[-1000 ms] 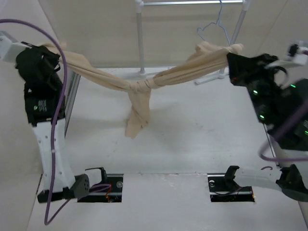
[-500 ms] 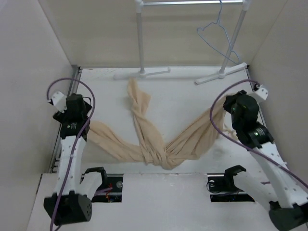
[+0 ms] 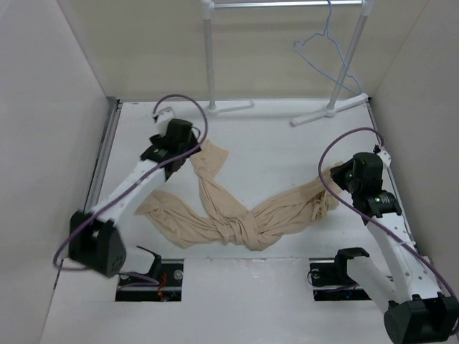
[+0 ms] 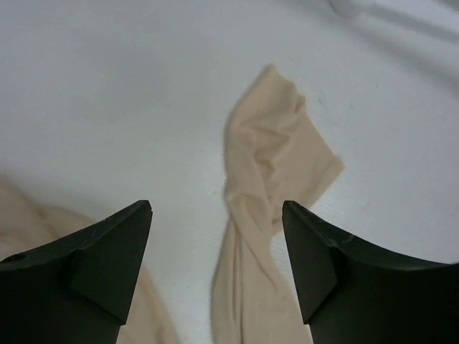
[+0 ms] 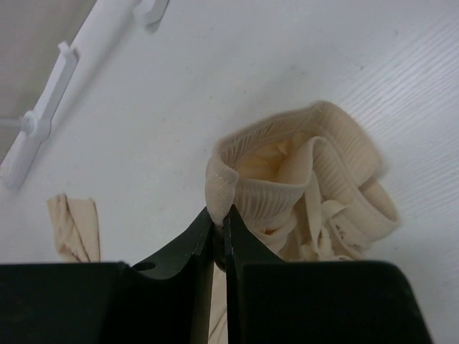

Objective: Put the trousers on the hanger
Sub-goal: Fold the trousers

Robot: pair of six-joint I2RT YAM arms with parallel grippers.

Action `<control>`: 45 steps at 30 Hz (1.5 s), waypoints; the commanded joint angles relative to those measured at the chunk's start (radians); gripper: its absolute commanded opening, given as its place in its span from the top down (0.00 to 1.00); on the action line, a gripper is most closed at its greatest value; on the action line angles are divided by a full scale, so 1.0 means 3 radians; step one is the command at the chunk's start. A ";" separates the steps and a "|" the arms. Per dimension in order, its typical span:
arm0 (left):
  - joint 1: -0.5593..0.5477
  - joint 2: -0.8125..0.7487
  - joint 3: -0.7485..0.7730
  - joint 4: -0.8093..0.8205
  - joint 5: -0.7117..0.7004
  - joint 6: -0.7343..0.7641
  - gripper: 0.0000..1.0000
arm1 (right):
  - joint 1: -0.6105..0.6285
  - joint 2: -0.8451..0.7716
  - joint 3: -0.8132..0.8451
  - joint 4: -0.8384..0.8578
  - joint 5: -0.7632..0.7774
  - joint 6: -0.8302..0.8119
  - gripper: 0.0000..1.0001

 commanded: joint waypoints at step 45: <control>0.1919 -0.2441 -0.0609 -0.2307 -0.0179 -0.0071 0.54 | -0.0388 -0.0008 0.0251 0.0035 0.0376 0.0287 0.96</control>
